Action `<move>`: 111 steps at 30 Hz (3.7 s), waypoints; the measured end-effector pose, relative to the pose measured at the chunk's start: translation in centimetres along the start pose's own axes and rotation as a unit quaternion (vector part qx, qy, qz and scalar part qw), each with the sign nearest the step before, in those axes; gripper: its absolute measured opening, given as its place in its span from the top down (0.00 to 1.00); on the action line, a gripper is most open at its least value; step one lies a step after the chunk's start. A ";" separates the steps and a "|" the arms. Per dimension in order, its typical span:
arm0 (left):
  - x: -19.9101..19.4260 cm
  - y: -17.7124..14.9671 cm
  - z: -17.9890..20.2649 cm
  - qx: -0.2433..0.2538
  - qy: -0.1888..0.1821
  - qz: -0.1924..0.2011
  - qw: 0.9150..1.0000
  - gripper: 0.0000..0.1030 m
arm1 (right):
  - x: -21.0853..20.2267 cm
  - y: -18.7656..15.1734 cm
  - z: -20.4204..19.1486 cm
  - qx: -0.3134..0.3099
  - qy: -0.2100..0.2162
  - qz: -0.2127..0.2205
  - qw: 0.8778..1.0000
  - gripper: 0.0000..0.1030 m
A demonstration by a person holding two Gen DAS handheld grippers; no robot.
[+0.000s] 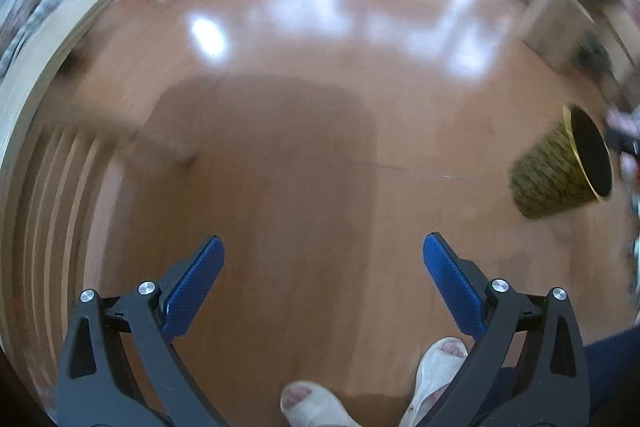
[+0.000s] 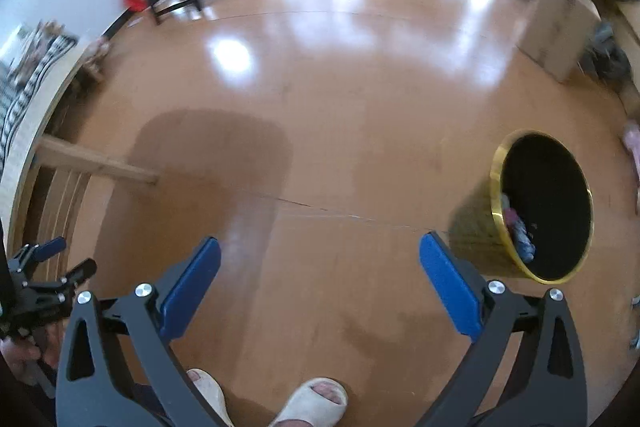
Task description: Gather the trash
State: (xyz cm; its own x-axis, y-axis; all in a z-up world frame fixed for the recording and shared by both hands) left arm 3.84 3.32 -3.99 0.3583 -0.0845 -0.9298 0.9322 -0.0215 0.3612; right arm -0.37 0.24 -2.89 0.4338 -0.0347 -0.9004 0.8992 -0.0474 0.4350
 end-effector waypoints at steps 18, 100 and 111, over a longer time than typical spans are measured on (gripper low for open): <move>-0.9 0.8 -3.0 -0.050 -0.008 0.042 0.998 0.06 | 3.2 -0.9 -5.0 -0.047 -0.018 -0.002 0.999 0.07; 0.3 0.6 -2.7 -0.017 -0.001 0.026 1.000 0.06 | 3.7 -1.8 -3.4 -0.053 -0.006 -0.015 0.998 0.07; 0.3 0.7 -2.7 -0.015 -0.001 0.026 1.000 0.06 | 3.6 -1.8 -3.5 -0.053 -0.006 -0.015 0.998 0.07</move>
State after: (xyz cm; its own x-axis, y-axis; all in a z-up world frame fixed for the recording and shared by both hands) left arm 4.69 5.93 -4.20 0.4068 -0.0868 -0.9094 0.9132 0.0138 0.4072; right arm -0.22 3.68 -6.99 0.4057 -0.0463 -0.9128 0.9134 0.0568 0.4031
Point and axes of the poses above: each gripper's, at about its wrist camera, not at the fingertips, and x roughly the way its jaws point, z to its right, y to its top, the point moved 6 cm from there along x, roughly the way its jaws point, and after that the axes turned 6 degrees about -x, right-handed, at the moved point
